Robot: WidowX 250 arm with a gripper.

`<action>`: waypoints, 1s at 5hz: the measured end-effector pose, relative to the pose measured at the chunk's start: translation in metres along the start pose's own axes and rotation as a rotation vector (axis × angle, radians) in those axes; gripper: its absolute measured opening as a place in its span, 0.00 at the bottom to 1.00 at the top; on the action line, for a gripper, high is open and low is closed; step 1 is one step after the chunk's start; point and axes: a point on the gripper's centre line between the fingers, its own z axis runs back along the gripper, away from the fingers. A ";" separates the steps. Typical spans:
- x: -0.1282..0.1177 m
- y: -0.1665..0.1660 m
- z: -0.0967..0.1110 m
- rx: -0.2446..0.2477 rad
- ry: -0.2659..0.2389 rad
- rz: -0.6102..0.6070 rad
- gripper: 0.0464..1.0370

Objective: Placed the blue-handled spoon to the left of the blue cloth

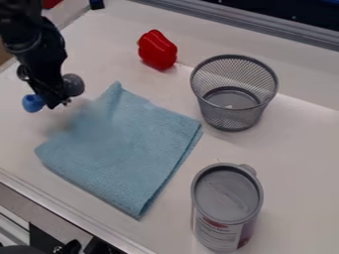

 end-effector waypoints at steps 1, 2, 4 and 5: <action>-0.011 0.000 -0.010 -0.001 0.004 0.013 0.25; -0.020 -0.001 -0.015 0.009 -0.006 0.062 0.25; -0.025 -0.008 -0.019 0.016 -0.011 0.232 0.31; -0.026 -0.011 -0.017 -0.003 0.000 0.286 0.58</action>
